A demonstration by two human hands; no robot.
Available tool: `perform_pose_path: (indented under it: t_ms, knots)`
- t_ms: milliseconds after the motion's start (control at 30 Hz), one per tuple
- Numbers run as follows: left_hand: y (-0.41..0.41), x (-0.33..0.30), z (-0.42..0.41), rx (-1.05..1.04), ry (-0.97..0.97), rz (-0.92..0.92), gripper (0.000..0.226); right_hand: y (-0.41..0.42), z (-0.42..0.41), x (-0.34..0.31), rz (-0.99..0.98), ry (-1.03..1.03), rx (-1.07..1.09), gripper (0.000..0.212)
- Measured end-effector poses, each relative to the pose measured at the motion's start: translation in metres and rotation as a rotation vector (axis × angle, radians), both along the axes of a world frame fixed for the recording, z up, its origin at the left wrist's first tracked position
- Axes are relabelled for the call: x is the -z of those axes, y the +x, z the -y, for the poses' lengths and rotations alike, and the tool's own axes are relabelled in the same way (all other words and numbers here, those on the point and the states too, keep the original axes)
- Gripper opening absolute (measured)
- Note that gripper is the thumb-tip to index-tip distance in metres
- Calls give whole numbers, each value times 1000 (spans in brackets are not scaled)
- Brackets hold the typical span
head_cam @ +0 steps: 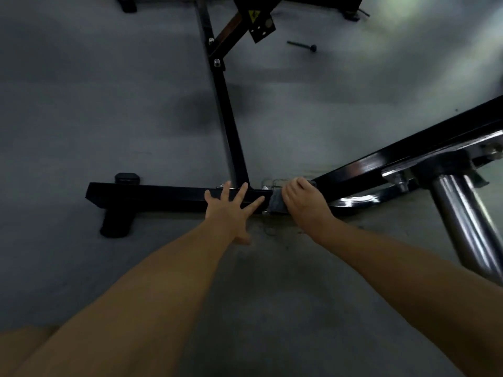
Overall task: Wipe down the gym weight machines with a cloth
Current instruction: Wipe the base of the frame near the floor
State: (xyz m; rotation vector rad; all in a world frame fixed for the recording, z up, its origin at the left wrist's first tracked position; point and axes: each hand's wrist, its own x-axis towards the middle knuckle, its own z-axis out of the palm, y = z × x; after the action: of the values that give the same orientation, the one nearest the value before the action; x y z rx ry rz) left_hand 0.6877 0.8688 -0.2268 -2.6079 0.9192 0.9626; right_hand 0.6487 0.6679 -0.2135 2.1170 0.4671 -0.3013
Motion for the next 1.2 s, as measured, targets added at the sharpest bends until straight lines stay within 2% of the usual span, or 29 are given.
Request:
perform_pose_path:
  t_ms: [200,333,500,600,733,867,1000,1067,1200]
  knots:
    - [-4,-6,-9,-13,-82,28,103,-11,36,-78,91,-49,75,47]
    - [2,-19,-4,-60,-88,-29,93,-13,45,-108,100,-82,152,51]
    - [7,-32,5,-80,-45,-102,88,-16,43,-90,92,15,237,38]
    - [10,-36,7,-97,-29,-108,86,-10,46,-72,63,127,168,33]
    - [6,-37,8,-129,-46,-82,83,-4,41,-56,45,178,31,34]
    - [2,-30,2,-99,-38,-40,82,-5,31,-33,25,325,34,28]
    - [3,-22,-10,3,-59,16,83,-9,18,2,272,563,122,21]
    - [5,-18,-30,108,-86,63,86,-16,0,21,357,688,198,28]
    - [22,-7,-90,332,-172,85,94,-26,-68,58,449,978,510,55]
